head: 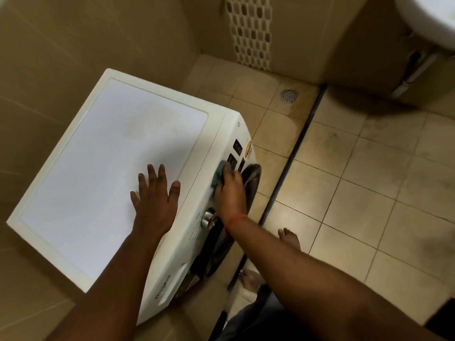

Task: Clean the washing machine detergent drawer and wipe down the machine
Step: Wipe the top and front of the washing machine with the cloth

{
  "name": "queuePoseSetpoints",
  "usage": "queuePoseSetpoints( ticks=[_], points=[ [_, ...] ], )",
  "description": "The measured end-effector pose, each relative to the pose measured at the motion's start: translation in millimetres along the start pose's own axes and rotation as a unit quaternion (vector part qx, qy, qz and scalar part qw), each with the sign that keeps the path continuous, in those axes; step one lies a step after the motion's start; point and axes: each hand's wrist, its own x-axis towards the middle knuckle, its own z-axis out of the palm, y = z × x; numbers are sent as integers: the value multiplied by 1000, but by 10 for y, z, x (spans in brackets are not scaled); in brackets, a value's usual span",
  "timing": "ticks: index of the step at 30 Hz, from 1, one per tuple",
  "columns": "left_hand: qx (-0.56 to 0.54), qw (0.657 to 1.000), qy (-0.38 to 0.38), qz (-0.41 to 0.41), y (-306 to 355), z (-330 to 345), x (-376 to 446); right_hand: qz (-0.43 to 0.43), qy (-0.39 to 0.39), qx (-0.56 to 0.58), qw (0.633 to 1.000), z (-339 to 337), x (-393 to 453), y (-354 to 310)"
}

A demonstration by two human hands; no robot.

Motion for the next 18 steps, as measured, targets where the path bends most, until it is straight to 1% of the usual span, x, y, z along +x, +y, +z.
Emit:
queuePoseSetpoints(
  ticks=[3,5,8,10,12,14,16,18],
  points=[
    [-12,1000,3,11,-201,7,-78,96,64,85,990,-13,418,-48],
    [-18,1000,6,12,-304,12,-93,107,99,90,985,12,491,-79],
    [-15,1000,8,23,-421,46,-109,29,80,72,994,114,-1,-77],
    [-9,999,0,32,-460,82,-130,-1,58,58,997,173,-380,73],
    [-2,999,-8,42,-501,114,-168,23,25,66,997,215,-498,279],
    [-5,999,-12,49,-534,104,-183,91,-17,72,993,207,-400,389],
    [-15,999,-6,51,-544,76,-171,139,-38,73,987,180,-283,411],
    [-23,998,7,51,-544,45,-150,126,-25,100,987,127,-275,305]
  ],
)
